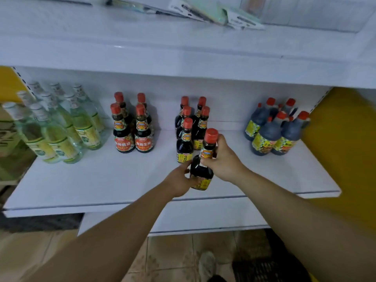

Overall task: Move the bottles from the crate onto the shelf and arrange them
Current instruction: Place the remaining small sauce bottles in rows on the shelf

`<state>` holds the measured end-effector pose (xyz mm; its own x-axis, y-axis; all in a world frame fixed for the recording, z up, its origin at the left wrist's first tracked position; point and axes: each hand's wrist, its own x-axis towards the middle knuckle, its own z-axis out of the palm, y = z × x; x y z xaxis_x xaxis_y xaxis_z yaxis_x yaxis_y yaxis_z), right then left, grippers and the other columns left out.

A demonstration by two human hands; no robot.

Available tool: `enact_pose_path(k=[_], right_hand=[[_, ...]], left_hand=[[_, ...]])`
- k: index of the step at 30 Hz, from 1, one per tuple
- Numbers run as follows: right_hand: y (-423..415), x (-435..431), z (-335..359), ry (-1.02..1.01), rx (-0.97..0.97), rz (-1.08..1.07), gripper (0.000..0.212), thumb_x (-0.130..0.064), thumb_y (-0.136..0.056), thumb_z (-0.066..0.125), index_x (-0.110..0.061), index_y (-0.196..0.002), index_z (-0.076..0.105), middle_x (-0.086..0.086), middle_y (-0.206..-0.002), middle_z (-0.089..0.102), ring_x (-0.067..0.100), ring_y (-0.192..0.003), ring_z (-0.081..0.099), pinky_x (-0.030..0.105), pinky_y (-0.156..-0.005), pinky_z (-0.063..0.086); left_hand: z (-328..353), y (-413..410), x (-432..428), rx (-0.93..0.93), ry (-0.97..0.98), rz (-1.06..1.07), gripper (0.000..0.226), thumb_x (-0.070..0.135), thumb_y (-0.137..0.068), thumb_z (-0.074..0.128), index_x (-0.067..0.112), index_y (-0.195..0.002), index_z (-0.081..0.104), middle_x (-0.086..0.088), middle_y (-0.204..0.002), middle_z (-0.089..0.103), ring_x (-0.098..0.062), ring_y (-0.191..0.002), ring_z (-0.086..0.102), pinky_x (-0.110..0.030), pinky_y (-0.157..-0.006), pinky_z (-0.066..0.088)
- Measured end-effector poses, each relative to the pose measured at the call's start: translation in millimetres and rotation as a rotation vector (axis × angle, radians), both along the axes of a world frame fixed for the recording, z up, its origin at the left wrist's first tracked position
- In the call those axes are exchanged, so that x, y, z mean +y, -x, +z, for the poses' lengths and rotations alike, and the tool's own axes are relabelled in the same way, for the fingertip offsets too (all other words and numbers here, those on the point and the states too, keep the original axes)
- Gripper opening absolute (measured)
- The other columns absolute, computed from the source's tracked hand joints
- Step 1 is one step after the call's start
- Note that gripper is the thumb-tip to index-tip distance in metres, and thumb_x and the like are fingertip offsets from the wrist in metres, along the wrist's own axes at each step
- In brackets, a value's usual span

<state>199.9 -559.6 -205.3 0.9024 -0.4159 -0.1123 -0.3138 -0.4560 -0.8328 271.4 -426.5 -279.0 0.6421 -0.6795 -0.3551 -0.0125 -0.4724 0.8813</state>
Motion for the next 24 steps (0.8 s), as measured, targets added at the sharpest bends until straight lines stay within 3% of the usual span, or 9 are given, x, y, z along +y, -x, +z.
enact_pose_path(k=[3, 7, 9, 11, 13, 21, 24], right_hand=[[-14, -25, -27, 0.001, 0.011, 0.043, 0.062, -0.009, -0.084, 0.066, -0.024, -0.133, 0.031, -0.003, -0.109, 0.059, 0.019, -0.104, 0.058, 0.030, -0.084, 0.043], [-33, -56, -60, -0.021, 0.011, 0.066, 0.062, -0.008, -0.085, 0.065, -0.025, -0.134, 0.032, -0.005, -0.109, 0.058, 0.018, -0.104, 0.058, 0.030, -0.086, 0.045], [-43, -69, -72, -0.028, 0.010, 0.075, 0.061, -0.009, -0.085, 0.066, -0.026, -0.133, 0.033, -0.004, -0.108, 0.058, 0.017, -0.103, 0.058, 0.030, -0.086, 0.045], [-52, -78, -83, -0.027, 0.002, 0.074, 0.057, -0.009, -0.085, 0.066, -0.024, -0.131, 0.035, -0.003, -0.107, 0.059, 0.018, -0.102, 0.059, 0.031, -0.086, 0.046], [-61, -85, -91, -0.035, -0.021, 0.069, 0.055, -0.008, -0.085, 0.066, -0.021, -0.128, 0.036, -0.005, -0.105, 0.059, 0.019, -0.102, 0.060, 0.033, -0.089, 0.048], [-87, -98, -105, -0.063, -0.029, 0.101, 0.061, -0.007, -0.087, 0.063, -0.023, -0.137, 0.033, -0.002, -0.121, 0.061, 0.017, -0.112, 0.058, 0.032, -0.096, 0.045], [-93, -100, -107, -0.070, -0.026, 0.103, 0.064, -0.007, -0.087, 0.063, -0.025, -0.139, 0.031, -0.002, -0.124, 0.059, 0.016, -0.114, 0.056, 0.031, -0.097, 0.043]], left_hand=[[-24, -19, -22, -0.045, -0.077, 0.137, 0.082, 0.031, -0.082, 0.071, 0.027, -0.148, 0.022, -0.005, -0.150, 0.034, -0.026, -0.134, 0.039, -0.040, -0.106, 0.038], [-52, -32, -43, -0.146, -0.106, 0.276, 0.091, 0.041, -0.064, 0.077, 0.026, -0.141, 0.031, -0.002, -0.142, 0.042, -0.028, -0.128, 0.045, -0.047, -0.101, 0.043], [-65, -34, -51, -0.216, -0.254, 0.196, 0.099, 0.050, -0.065, 0.074, 0.025, -0.146, 0.023, -0.005, -0.148, 0.034, -0.030, -0.137, 0.033, -0.050, -0.108, 0.035], [-81, -30, -55, -0.318, -0.530, 0.029, 0.105, 0.058, -0.076, 0.065, 0.022, -0.151, 0.002, -0.003, -0.159, 0.005, -0.027, -0.147, 0.005, -0.053, -0.117, 0.014], [-91, -28, -56, -0.393, -0.671, -0.080, 0.104, 0.063, -0.078, 0.059, 0.025, -0.150, -0.006, -0.001, -0.159, -0.010, -0.027, -0.146, -0.009, -0.057, -0.115, 0.004], [-125, -21, -46, -0.609, -0.794, -0.205, 0.085, 0.076, -0.083, 0.018, 0.033, -0.148, -0.015, -0.005, -0.156, -0.024, -0.027, -0.143, -0.023, -0.063, -0.112, -0.005], [-133, -21, -42, -0.631, -0.788, -0.189, 0.089, 0.083, -0.074, 0.001, 0.034, -0.147, -0.018, -0.004, -0.155, -0.026, -0.026, -0.143, -0.025, -0.061, -0.112, -0.008]])
